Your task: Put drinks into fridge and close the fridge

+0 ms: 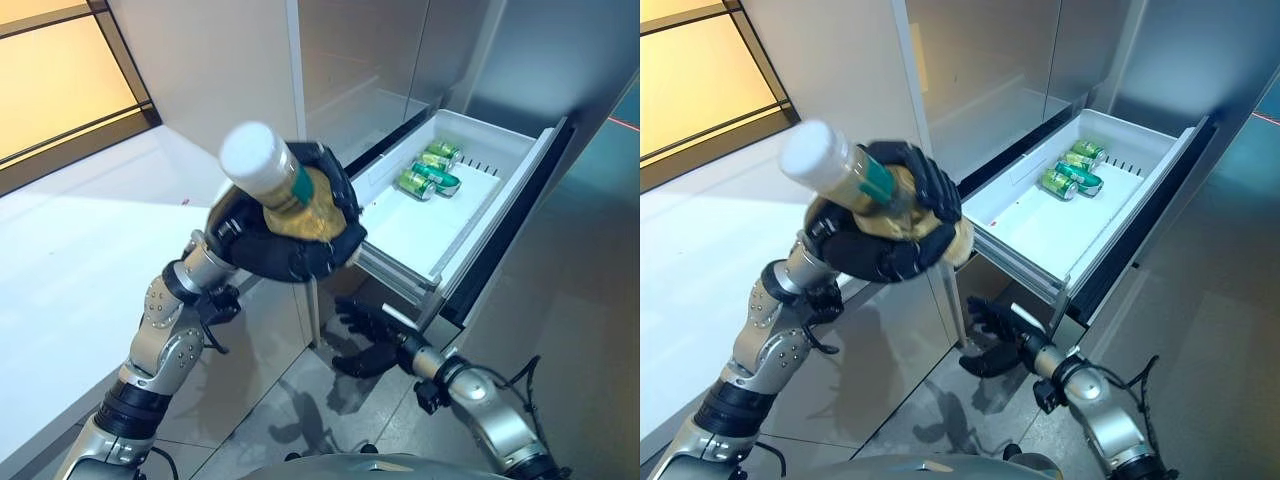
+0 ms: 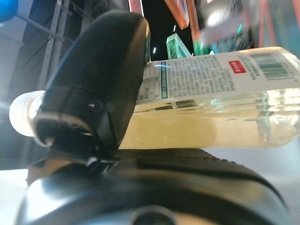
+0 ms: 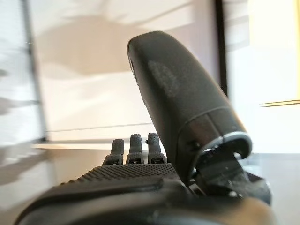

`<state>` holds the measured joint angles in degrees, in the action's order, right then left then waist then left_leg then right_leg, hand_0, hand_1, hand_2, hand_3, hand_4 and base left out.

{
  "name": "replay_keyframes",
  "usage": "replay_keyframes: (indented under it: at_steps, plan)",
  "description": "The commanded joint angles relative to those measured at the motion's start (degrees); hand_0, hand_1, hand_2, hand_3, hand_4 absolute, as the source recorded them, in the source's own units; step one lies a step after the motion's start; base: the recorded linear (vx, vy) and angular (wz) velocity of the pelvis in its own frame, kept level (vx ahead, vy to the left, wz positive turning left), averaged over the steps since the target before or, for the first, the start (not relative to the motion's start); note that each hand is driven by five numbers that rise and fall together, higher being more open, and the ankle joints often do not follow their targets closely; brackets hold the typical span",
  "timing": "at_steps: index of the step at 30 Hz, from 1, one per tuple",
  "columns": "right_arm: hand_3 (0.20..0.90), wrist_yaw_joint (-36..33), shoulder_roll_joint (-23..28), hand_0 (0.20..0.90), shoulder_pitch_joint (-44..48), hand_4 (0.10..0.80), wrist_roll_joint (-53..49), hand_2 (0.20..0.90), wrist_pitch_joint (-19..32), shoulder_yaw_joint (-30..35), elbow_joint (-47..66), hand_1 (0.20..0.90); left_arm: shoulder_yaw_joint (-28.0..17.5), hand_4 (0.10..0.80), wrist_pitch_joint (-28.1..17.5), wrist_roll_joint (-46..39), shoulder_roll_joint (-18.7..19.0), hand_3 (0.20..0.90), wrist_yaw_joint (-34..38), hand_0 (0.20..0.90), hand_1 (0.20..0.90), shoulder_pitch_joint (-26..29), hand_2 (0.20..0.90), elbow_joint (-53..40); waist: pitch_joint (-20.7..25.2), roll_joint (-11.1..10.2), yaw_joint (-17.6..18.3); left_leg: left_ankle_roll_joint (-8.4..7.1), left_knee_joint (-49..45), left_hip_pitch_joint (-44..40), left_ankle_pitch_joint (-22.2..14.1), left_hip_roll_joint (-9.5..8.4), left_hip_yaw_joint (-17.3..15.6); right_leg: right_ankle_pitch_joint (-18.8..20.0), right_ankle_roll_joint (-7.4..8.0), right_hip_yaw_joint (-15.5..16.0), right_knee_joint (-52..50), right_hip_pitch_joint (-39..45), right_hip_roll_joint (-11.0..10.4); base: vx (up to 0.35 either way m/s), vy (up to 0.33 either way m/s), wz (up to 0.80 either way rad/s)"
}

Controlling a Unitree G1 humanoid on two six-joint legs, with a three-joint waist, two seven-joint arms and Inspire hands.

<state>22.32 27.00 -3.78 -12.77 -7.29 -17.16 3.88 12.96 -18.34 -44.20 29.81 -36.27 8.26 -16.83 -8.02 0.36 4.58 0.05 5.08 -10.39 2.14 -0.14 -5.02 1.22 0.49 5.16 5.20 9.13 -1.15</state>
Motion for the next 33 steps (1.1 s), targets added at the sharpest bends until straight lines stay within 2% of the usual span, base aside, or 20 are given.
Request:
replay_keyframes:
  at_steps: [1,5,13,20,22,26,33]
  plan:
    - [0.900,4.1,0.3,0.900,8.5,0.800,-9.6,0.900,4.2,4.3,8.2,0.900,-0.5,0.100,-2.3,-1.8,-1.5,0.200,-1.1,0.300,0.300,4.9,0.300,0.3,2.8,-0.2,-0.8,2.32,-1.0,-0.6,-6.3,-1.78,0.5,-4.7,2.86,0.0,-6.3,-2.0,0.7,0.000,0.000,0.00]
    - [0.900,8.0,3.0,0.900,10.8,0.800,-14.7,0.900,3.0,5.5,11.5,0.900,1.4,0.100,-0.2,0.5,-1.6,0.200,-1.4,0.300,0.300,4.2,0.300,1.6,3.2,-0.6,-1.2,2.40,-1.3,-0.3,-6.3,-1.77,0.3,-4.6,2.81,0.0,-6.3,-2.2,0.7,0.002,-0.008,0.00]
    - [0.900,14.5,6.1,0.900,14.5,0.800,-22.7,0.900,-0.9,5.5,14.7,0.900,3.7,0.100,0.8,2.1,-0.3,0.200,0.9,0.300,0.300,5.3,0.300,4.0,3.5,-1.4,-1.2,2.24,-1.2,0.1,-6.2,-1.67,-0.3,-4.1,2.75,0.2,-5.8,-2.3,0.7,0.001,-0.020,0.00]
    - [0.900,19.4,7.5,0.900,17.5,0.800,-24.7,0.900,-4.4,3.7,15.9,0.900,5.7,0.100,0.8,2.9,-0.2,0.200,4.2,0.300,0.300,7.3,0.300,6.1,4.0,-1.7,-1.1,1.96,-1.1,0.3,-5.9,-1.57,-0.6,-3.7,2.80,0.1,-5.4,-2.5,0.7,0.000,-0.005,0.00]
    - [0.900,21.2,8.5,0.900,18.5,0.800,-22.1,0.900,-3.1,3.0,16.3,0.900,6.2,0.100,0.3,3.3,0.2,0.200,5.5,0.300,0.300,7.9,0.300,7.0,4.1,-1.8,-1.0,1.92,-1.1,0.4,-5.8,-1.59,-0.7,-3.6,2.81,0.0,-5.3,-2.5,0.8,0.000,0.000,0.00]
    - [0.900,20.3,10.7,0.900,21.2,0.800,-23.0,0.900,-3.6,2.6,16.3,0.900,6.6,0.100,-0.7,2.7,0.6,0.200,7.8,0.300,0.300,9.2,0.300,8.8,4.3,-2.0,-0.9,1.79,-0.9,0.3,-5.8,-1.48,-0.8,-3.5,2.80,-0.1,-5.1,-2.4,0.7,0.000,0.000,0.00]
    - [0.900,22.0,10.1,0.900,22.3,0.800,-23.4,0.900,-4.5,3.9,16.7,0.900,5.6,0.100,-1.1,4.0,-0.5,0.200,9.6,0.300,0.300,9.1,0.300,10.7,4.6,-2.2,-0.8,1.66,-0.8,0.4,-5.7,-1.39,-1.1,-3.3,2.85,0.0,-4.8,-2.5,0.8,0.000,0.000,0.00]
